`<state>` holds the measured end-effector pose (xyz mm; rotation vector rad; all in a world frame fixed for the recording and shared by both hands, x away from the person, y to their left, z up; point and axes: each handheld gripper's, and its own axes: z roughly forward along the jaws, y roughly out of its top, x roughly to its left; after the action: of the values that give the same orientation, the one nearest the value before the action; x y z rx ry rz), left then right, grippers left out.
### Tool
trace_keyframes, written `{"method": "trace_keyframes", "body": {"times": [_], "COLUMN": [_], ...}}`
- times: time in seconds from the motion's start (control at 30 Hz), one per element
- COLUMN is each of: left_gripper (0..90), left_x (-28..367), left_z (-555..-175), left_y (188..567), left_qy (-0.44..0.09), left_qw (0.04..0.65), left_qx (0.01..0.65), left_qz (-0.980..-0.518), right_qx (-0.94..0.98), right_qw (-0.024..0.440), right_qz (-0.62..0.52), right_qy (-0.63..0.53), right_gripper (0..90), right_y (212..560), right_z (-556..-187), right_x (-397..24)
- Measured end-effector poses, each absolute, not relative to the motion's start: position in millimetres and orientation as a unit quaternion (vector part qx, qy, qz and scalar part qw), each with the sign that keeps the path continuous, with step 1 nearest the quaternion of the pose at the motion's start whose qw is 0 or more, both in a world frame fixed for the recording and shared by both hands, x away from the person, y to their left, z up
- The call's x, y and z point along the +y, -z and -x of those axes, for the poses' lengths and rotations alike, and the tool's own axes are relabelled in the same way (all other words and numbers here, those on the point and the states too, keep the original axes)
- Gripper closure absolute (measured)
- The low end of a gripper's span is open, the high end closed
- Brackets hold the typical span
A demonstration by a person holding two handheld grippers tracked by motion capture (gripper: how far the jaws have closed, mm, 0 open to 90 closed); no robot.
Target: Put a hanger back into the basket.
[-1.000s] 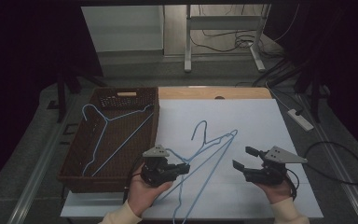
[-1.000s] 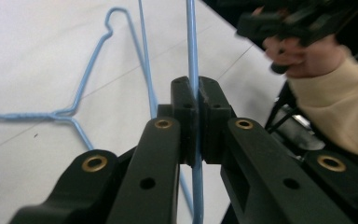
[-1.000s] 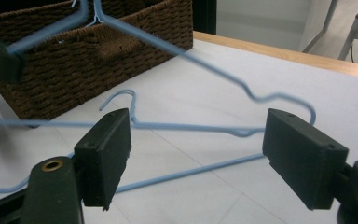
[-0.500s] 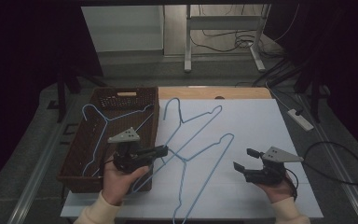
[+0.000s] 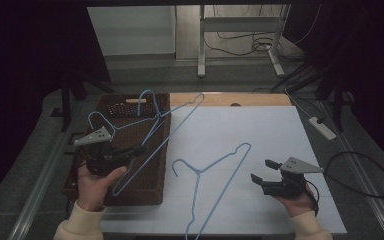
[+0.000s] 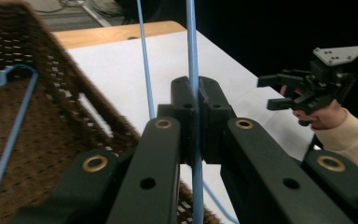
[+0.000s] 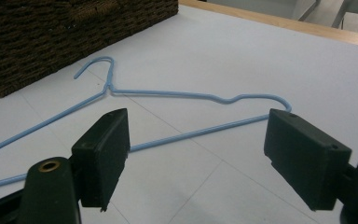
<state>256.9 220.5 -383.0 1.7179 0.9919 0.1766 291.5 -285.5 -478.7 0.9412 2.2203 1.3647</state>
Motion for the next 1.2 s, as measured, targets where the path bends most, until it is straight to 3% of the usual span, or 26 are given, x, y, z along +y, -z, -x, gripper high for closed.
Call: {"method": "trace_keyframes", "body": {"times": [1.2], "left_gripper": [86.8], "left_x": [295.7], "left_z": [-275.0], "left_y": [408.5], "left_qy": [-0.138], "left_qw": [0.496], "left_qx": [0.470], "left_qz": [-0.717], "right_qx": [0.795], "right_qw": [0.188], "right_qz": [-0.332], "right_qy": [-0.472], "right_gripper": [23.1], "right_y": [482.0], "right_z": [-292.4], "right_x": [-283.5]}}
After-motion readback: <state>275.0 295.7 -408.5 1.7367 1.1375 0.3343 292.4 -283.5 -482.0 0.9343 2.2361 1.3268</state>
